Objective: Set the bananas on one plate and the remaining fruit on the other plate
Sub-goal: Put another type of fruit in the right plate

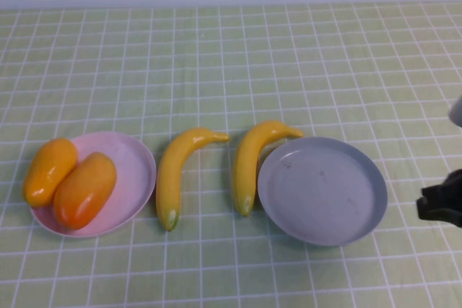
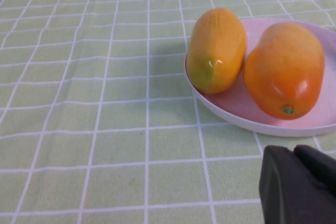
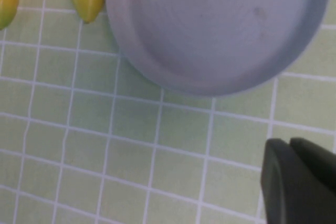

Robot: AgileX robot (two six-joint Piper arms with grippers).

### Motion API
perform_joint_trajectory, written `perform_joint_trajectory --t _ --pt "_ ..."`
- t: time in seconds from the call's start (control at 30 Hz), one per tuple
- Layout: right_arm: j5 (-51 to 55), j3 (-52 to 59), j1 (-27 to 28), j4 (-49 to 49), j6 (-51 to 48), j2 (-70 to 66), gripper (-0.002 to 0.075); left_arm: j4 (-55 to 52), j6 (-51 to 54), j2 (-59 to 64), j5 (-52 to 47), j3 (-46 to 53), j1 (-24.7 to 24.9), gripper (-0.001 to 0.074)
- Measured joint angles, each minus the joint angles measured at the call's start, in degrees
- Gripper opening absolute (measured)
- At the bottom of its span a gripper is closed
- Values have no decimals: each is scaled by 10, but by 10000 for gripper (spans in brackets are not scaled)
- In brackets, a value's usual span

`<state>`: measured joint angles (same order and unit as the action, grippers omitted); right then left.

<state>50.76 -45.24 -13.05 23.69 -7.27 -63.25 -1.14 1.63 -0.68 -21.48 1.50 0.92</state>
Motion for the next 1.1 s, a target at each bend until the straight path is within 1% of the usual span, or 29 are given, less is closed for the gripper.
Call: perform_joint_trajectory --t 0.17,0.3,0.4,0.47,0.53,0.6,0.67,0.73,0.8,0.93,1.1 --pt "-5 -93 -92 -7 0 -124 -17 0 0 0 0 0 0 0" --pt "-4 -186 -145 -8 18 -212 -16 0 0 0 0 0 0 0" --pt "0 -257 -172 -10 23 -281 4 0 0 0 0 0 0 0" --pt "2 -305 -189 -13 25 -322 41 0 0 0 0 0 0 0" --pt "3 -349 -201 -14 34 -357 99 0 0 0 0 0 0 0" --pt "6 -386 -209 -14 60 -390 172 0 0 0 0 0 0 0" --pt "14 -422 -212 -15 98 -426 266 0 0 0 0 0 0 0" --pt "19 -450 -212 -23 135 -458 344 0 0 0 0 0 0 0" --pt "21 -476 -212 -32 167 -485 400 0 0 0 0 0 0 0" --pt "23 -520 -212 -53 211 -532 435 0 0 0 0 0 0 0" --pt "23 -547 -212 -67 234 -561 442 0 0 0 0 0 0 0"
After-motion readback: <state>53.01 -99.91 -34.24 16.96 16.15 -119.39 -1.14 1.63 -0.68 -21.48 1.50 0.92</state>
